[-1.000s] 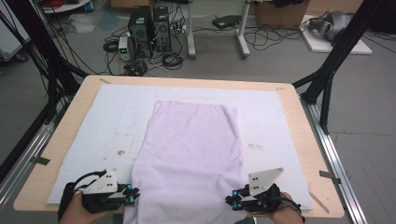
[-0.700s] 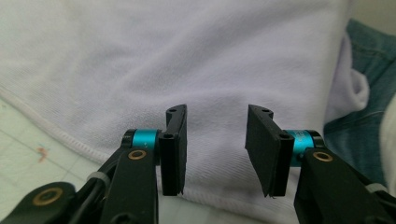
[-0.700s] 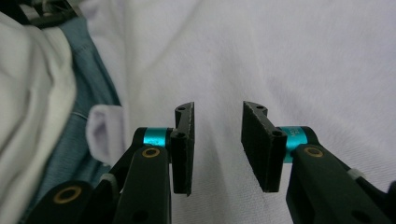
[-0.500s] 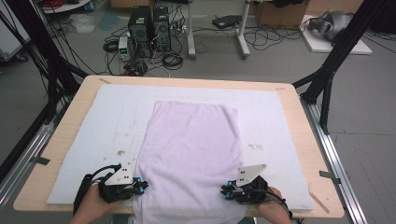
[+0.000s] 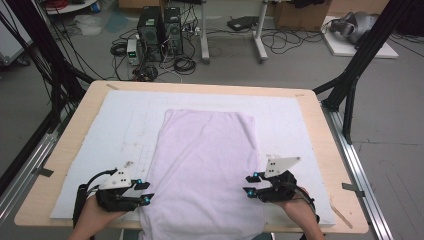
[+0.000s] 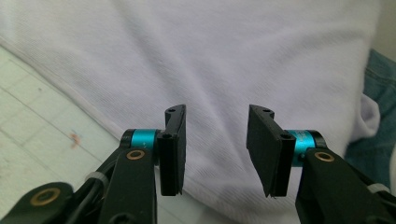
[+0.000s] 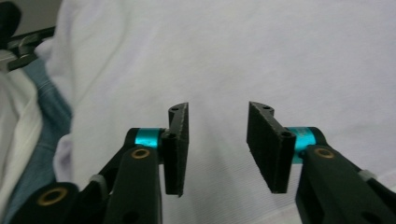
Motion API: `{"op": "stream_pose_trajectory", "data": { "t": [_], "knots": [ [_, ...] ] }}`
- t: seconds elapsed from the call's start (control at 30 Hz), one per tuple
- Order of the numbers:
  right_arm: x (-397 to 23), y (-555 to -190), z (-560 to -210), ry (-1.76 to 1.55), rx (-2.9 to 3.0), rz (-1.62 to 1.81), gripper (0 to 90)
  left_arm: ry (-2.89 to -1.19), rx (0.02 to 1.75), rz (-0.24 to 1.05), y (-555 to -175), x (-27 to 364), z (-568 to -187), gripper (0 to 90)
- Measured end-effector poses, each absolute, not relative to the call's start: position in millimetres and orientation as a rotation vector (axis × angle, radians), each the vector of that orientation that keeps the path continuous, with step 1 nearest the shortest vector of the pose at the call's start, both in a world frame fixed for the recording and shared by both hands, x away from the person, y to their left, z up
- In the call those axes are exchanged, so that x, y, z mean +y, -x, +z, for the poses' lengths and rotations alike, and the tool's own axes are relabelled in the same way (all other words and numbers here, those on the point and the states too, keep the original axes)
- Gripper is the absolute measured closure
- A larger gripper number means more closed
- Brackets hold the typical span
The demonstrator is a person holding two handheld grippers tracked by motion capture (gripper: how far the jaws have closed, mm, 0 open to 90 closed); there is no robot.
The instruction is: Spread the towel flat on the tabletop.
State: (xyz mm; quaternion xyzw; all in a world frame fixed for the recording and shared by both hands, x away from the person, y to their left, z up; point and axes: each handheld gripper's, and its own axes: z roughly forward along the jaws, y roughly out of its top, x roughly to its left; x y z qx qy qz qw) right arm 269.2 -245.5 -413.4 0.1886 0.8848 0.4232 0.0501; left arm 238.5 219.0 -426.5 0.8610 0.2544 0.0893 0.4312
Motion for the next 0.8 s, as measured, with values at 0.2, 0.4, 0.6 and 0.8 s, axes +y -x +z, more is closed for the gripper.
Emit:
{"op": "stream_pose_trajectory", "data": {
  "t": [0.2, 0.4, 0.6, 0.8],
  "knots": [
    [-246.7, -289.7, -407.6, -0.659, 2.635, 1.311, 47.9, -2.088, 0.695, 0.235, -258.9, 213.6, -421.5, 51.2],
    [-243.9, -313.3, -399.3, -0.715, 2.612, 1.266, 39.6, -2.053, 0.751, 0.281, -276.8, 212.4, -415.4, 43.2],
    [-241.2, -332.8, -391.1, -0.743, 2.587, 1.245, 33.3, -2.012, 0.801, 0.321, -299.3, 209.2, -404.2, 38.6],
    [-242.9, -342.3, -385.5, -0.776, 2.588, 1.268, 31.0, -2.014, 0.788, 0.366, -313.0, 199.6, -392.6, 37.6]
  ]
}}
